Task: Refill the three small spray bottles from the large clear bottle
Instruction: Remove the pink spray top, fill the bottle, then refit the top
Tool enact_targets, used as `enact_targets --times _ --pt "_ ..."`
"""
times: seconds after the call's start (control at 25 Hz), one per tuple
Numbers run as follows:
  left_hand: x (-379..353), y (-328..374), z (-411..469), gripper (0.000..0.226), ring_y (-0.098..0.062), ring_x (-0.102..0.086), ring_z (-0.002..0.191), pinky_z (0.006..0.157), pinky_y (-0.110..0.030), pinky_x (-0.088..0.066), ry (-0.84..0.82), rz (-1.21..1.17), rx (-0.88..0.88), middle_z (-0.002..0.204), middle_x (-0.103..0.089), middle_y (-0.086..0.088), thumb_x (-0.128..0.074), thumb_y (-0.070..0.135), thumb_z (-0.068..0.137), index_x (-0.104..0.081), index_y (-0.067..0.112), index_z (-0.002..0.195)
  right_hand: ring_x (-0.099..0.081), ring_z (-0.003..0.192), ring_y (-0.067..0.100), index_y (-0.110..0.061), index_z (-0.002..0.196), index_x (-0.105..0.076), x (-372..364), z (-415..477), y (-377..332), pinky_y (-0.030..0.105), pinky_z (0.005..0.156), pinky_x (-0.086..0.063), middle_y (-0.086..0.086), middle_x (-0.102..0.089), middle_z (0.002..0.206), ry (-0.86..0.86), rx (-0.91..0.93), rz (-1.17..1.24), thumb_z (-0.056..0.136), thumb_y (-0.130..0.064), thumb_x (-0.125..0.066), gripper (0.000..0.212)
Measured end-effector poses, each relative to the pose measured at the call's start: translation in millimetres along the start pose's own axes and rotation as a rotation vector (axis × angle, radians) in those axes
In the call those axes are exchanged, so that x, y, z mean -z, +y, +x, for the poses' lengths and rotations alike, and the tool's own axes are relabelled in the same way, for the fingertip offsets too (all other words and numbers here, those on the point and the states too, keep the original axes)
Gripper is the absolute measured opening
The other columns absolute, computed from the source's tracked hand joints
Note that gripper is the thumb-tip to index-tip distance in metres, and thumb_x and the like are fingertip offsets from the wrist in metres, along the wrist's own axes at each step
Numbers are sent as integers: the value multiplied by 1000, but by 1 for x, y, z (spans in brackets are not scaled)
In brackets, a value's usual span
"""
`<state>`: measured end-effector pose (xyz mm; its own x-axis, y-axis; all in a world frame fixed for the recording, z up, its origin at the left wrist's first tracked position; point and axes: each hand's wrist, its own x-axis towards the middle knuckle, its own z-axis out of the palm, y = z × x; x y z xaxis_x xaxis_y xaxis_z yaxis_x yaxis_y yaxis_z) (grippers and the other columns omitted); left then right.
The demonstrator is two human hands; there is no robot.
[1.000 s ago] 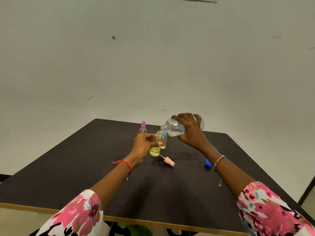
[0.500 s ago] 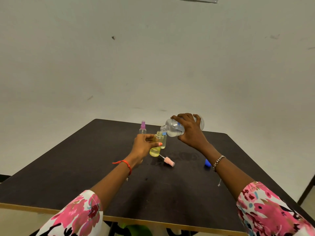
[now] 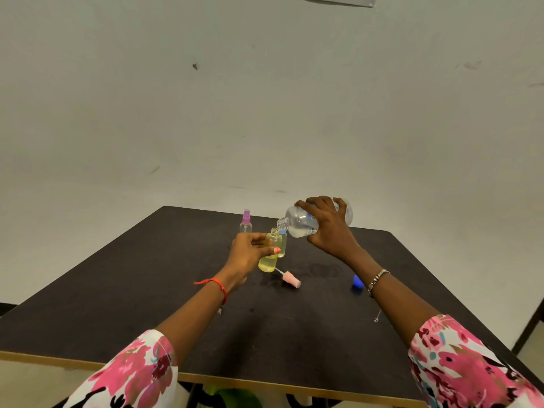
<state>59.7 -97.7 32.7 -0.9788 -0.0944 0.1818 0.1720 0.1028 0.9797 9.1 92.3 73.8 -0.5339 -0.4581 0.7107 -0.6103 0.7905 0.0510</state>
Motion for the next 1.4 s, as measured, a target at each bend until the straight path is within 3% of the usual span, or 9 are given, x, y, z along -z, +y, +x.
enact_targets --times 0.56,1.0,1.4 --pt "0 3 -2 45 -15 -59 96 84 -25 -47 8 -3 3 101 -63 -8 -72 0 72 -60 -1 115 -51 113 32 -17 121 -55 0 1 0 53 102 -20 10 -60 115 -2 4 6 63 -16 -69 59" --pt "1 -1 0 49 -20 -60 102 90 -29 -49 2 -3 8 113 -64 -15 -74 1 70 -59 -2 117 -53 111 33 -17 118 -57 -1 1 -1 53 100 -23 10 -62 112 19 10 -10 61 -11 -73 60" --pt "-1 0 -3 44 -17 -61 97 84 -24 -48 -8 -20 11 112 -65 -16 -71 -2 72 -59 -3 115 -53 111 32 -18 118 -57 0 0 -1 52 100 -22 9 -61 112 20 12 -8 62 -11 -69 58"
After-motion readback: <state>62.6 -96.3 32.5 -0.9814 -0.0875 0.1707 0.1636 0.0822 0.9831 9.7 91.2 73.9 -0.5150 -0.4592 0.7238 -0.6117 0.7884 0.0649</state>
